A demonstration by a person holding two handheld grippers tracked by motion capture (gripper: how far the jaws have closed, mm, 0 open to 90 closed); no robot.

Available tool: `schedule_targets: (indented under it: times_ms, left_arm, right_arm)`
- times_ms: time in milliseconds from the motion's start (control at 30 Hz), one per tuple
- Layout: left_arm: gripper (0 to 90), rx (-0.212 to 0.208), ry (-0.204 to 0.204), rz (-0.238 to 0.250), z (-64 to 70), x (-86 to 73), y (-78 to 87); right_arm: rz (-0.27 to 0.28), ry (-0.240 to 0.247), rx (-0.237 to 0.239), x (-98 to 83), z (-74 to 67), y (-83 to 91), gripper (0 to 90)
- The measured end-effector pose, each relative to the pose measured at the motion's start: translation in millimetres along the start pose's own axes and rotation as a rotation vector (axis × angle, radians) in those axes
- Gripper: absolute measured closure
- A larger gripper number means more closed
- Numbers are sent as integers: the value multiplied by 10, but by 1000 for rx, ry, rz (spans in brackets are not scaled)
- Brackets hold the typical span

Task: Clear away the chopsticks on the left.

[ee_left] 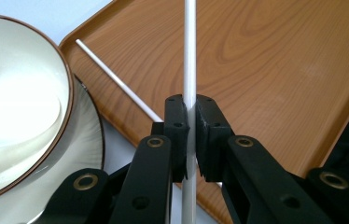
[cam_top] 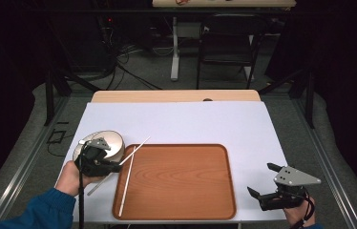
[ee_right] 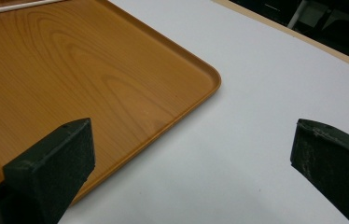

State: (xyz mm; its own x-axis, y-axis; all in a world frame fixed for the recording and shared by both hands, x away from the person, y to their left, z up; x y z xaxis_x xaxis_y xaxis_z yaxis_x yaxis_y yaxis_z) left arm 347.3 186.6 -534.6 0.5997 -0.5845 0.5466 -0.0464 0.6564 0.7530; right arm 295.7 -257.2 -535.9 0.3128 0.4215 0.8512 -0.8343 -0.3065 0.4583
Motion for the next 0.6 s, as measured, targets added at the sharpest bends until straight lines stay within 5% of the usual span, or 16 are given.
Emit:
schedule_targets:
  times_ms: [600]
  left_arm:
    - [842,-29,112,107,-38,101,-136]
  right_arm:
    - [-6,5,-9,-6,6,-7,0]
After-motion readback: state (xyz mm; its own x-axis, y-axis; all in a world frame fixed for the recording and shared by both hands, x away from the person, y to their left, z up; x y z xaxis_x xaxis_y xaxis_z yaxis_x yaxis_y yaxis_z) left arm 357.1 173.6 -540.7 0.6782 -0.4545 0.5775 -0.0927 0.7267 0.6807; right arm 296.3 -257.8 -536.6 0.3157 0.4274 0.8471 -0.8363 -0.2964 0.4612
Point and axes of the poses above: each handheld gripper's, and its own axes: y roughly backward along the jaws, x roughly out of its top, z roughly to its right, the point moved 9 cm from there along -y, roughly forward along the jaws, and after that the axes turned 15 degrees about -x, right-handed, at the moved point
